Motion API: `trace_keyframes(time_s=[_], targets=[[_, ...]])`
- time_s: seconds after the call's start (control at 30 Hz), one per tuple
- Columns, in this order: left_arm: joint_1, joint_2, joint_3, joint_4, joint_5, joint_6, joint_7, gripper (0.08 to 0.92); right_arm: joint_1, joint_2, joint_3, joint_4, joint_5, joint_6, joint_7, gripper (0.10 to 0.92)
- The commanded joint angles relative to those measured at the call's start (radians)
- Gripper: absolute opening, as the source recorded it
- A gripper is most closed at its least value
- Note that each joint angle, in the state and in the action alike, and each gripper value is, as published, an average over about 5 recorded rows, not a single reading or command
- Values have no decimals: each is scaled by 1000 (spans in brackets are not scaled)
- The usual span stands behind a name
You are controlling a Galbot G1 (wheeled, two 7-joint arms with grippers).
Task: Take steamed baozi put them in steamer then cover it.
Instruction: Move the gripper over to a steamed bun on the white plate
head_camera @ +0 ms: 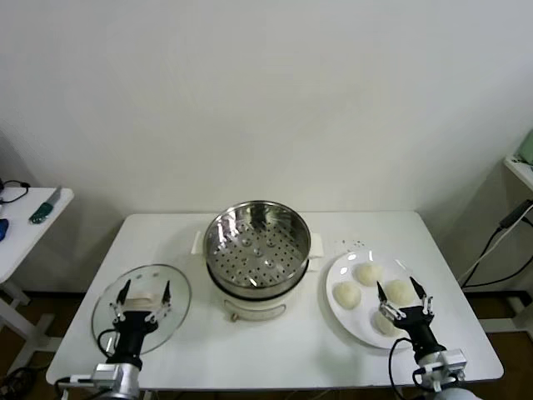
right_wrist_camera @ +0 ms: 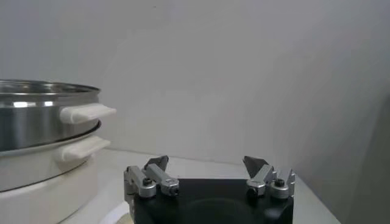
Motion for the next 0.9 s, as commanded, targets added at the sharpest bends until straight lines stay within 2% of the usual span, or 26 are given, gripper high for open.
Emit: trace_keyframes(time_s=[0.03, 0.13, 0.3, 0.53, 0.73, 0.9], targets=[[4, 11, -2, 8, 12, -6, -6, 823, 27, -43, 5, 0, -10, -51, -40, 823], [8, 17, 2, 7, 28, -5, -15, 823, 76, -125, 16, -5, -32, -131, -110, 823], [20, 32, 19, 2, 38, 0, -35, 823, 175, -357, 1, -57, -116, -285, -323, 823], [35, 47, 34, 6, 34, -19, -47, 823, 356, -656, -129, -214, -171, -305, -621, 823], [40, 49, 51, 16, 36, -27, -51, 823, 675, -794, -422, -353, -247, -290, -886, 823], [39, 48, 59, 17, 37, -26, -53, 823, 1070, -800, -812, -466, -297, -267, -988, 823]])
